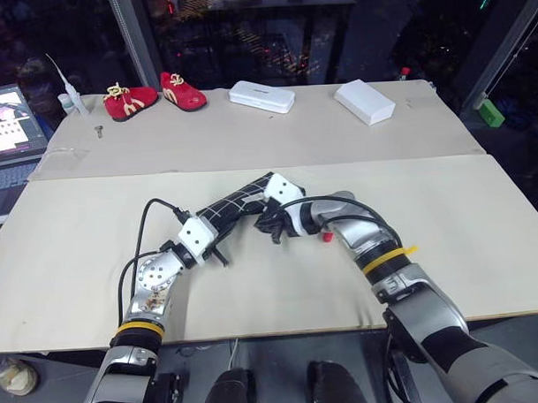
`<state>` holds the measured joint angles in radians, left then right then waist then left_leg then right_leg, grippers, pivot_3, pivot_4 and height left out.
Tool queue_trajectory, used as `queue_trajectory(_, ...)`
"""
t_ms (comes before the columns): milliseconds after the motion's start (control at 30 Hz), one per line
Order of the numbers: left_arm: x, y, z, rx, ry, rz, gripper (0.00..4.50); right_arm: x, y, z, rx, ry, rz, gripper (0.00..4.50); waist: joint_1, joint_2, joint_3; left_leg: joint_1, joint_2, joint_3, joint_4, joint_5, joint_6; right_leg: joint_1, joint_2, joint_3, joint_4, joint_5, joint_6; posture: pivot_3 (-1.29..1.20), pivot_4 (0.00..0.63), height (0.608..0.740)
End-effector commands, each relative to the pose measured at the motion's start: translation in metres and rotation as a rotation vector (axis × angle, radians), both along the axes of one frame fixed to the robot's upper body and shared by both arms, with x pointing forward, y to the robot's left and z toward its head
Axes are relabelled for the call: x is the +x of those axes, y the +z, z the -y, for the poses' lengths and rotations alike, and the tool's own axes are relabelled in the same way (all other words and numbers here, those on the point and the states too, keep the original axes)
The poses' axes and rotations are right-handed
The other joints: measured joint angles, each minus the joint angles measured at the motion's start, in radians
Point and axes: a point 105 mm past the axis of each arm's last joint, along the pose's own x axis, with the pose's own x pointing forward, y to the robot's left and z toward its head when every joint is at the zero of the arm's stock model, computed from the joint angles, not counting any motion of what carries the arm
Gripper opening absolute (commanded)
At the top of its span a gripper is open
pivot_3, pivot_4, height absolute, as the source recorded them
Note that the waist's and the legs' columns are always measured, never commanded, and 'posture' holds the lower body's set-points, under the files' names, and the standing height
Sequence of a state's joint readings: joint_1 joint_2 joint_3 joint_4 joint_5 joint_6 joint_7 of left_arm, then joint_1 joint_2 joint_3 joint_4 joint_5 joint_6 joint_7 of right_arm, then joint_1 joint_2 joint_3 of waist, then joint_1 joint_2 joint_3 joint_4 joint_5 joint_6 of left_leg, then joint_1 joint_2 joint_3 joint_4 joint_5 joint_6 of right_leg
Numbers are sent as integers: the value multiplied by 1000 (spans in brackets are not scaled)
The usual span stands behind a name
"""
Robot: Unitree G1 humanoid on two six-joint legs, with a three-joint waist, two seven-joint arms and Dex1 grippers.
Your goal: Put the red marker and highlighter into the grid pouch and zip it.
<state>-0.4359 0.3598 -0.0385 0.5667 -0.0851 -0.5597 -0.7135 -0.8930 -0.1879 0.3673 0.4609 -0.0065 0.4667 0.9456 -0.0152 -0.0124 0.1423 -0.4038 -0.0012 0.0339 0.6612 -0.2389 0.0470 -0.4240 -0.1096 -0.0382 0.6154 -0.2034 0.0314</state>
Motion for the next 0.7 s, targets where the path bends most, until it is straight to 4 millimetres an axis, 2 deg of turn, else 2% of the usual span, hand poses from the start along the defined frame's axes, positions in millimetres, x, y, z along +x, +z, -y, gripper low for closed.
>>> queue_trajectory(33,4,19,8,-30,-27,56,0,-20,20,-21,37,129,40,26,2,0,0,0,0,0,0,0,0,0,0,0,0,0,0,0,150,740)
queue_trajectory(133,5,19,13,-34,-39,53,0,-20,35,-30,106,122,43,26,3,0,0,0,0,-1,0,0,0,0,0,-1,0,0,0,0,150,740)
queue_trajectory(200,5,19,15,-35,-45,53,0,-19,39,-29,128,107,28,26,2,0,0,0,0,-1,0,0,-1,0,0,-1,0,0,0,0,150,740)
queue_trajectory(267,6,20,16,-38,-46,54,0,-7,35,-17,105,34,47,643,2,0,0,0,0,-1,0,0,-1,0,0,-1,0,0,0,0,150,740)
queue_trajectory(367,5,20,18,-42,-49,57,0,-3,37,-3,115,-1,39,1455,1,0,0,0,0,-1,0,0,-1,0,0,-1,0,0,0,0,150,740)
queue_trajectory(567,2,20,18,-50,-49,59,0,-24,52,42,137,-18,-34,3596,7,0,0,-1,0,-1,0,0,-1,1,0,-2,-1,0,0,0,150,740)
queue_trajectory(600,1,20,19,-51,-49,59,0,-27,54,46,141,-16,-40,3596,7,0,0,-1,0,-1,0,0,0,1,0,-2,-1,0,0,0,150,740)
queue_trajectory(700,0,21,17,-62,-38,61,0,-50,75,79,189,-11,-32,3596,7,0,0,-1,0,-2,0,0,0,1,0,-2,-2,0,0,0,150,740)
